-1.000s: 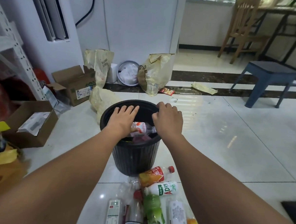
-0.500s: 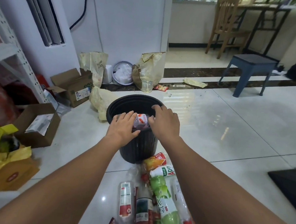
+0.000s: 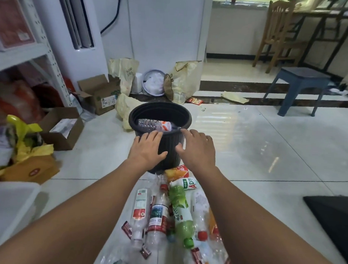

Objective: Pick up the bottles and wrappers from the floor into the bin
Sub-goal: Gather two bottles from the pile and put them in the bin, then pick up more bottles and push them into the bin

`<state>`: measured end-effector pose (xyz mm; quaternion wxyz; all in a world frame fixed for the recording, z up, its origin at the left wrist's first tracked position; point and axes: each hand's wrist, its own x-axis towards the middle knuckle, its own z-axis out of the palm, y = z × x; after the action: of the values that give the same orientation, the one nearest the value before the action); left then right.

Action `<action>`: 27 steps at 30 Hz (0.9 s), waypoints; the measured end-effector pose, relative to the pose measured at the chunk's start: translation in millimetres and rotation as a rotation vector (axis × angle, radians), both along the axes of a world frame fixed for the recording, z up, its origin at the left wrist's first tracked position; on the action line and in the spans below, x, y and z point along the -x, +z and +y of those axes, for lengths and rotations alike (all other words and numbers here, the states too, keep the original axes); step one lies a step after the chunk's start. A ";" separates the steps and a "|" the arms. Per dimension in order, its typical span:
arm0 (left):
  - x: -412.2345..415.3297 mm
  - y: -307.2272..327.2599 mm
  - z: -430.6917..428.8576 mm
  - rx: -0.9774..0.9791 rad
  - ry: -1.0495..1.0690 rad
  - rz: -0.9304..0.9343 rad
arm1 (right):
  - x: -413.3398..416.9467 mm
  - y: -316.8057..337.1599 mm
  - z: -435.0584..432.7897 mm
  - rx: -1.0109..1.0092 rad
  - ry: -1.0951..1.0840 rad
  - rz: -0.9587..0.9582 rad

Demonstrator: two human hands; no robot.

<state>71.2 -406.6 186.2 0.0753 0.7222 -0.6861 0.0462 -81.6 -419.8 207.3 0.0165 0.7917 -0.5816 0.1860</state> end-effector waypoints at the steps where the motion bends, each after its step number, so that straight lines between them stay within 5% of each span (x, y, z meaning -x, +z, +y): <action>1: 5.4 0.7 7.9 -0.003 0.020 0.000 | 4.8 0.3 6.2 -0.004 0.014 0.001; 13: 17.9 11.3 86.0 -0.017 0.139 0.033 | 12.1 -2.7 70.4 -0.079 0.160 0.024; 27: 18.2 -47.7 162.2 -0.119 -0.005 0.082 | 10.8 -45.7 148.2 -0.129 -0.017 -0.015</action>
<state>53.0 -244.4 138.6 0.0603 0.7248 -0.6858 -0.0248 -92.4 -271.6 161.6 -0.0371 0.7847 -0.5994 0.1538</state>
